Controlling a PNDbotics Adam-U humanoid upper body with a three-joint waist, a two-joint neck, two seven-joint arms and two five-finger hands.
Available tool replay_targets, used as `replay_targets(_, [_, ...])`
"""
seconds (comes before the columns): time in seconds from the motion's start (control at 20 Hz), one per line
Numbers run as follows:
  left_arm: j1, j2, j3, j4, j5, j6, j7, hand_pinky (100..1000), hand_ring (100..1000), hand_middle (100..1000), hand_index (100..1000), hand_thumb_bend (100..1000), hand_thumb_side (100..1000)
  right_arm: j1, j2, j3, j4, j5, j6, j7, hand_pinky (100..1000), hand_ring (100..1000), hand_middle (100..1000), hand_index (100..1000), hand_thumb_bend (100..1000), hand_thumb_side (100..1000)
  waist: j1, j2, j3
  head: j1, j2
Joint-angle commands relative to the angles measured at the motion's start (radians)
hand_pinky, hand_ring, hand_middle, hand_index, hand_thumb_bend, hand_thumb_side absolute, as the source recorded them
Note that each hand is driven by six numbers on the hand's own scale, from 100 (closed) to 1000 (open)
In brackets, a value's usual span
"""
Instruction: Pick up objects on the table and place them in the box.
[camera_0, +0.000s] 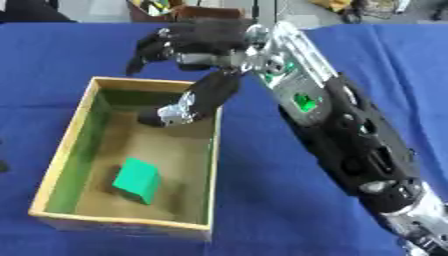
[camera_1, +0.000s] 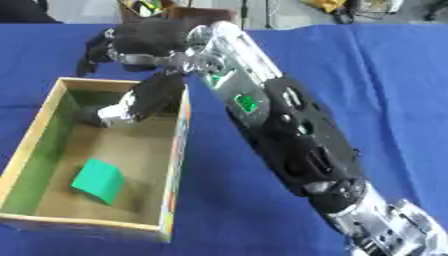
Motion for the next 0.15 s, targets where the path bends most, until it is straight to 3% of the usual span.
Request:
replay_targets(0.05, [-0.006,0.004,0.010,-0.019,0.000,-0.001,0.007,100,336,475,491,100,916,0.011,-0.082,-0.057,-0.143,-0.072,0.078,-0.108,834,848,707,837,100,1000,0.004,-0.021,-0.007,0.016,-0.004])
replay_targets(0.15, [-0.008,0.005,0.017,-0.019,-0.003,-0.001,0.015,100,336,475,491,100,915,0.042,-0.133,-0.086,-0.221,-0.123,0.141,-0.172,821,842,689,822,100,1000,0.004,-0.020,-0.019,0.033,-0.003])
